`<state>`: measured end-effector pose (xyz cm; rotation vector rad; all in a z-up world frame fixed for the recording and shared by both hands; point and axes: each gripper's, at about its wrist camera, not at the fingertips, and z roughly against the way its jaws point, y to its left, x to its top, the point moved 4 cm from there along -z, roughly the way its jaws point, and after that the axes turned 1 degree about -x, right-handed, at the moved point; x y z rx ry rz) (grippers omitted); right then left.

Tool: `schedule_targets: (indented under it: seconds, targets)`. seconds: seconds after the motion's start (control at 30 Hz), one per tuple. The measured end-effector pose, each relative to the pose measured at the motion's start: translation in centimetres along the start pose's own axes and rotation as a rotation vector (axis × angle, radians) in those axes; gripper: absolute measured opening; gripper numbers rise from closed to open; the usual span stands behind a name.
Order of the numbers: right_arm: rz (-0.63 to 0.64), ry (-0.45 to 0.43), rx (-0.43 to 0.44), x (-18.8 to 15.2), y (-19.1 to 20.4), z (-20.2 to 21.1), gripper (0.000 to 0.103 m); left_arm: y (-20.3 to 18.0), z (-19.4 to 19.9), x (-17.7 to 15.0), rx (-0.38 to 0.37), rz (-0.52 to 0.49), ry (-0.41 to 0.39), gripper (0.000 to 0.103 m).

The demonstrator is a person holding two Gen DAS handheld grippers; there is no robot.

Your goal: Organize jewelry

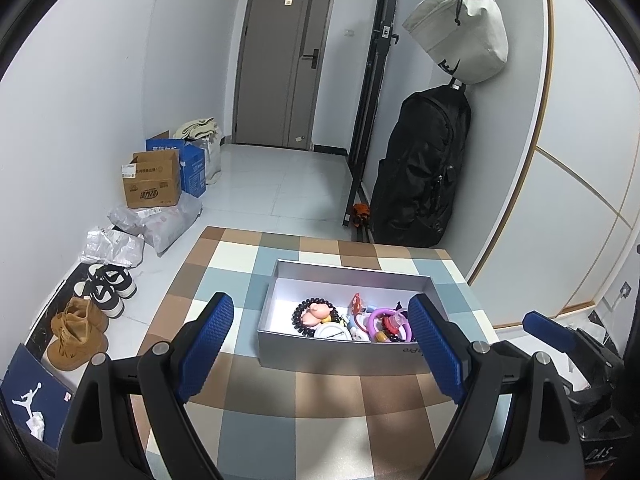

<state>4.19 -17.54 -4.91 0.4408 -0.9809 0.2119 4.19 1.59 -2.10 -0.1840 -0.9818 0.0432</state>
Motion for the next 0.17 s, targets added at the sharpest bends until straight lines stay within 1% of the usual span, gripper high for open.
schedule_targets:
  seconds: [0.17]
  targets:
    - [-0.013,0.0,0.001,0.02,-0.19,-0.14,0.103,-0.05,-0.05,0.06,-0.006,0.006,0.002,0.086]
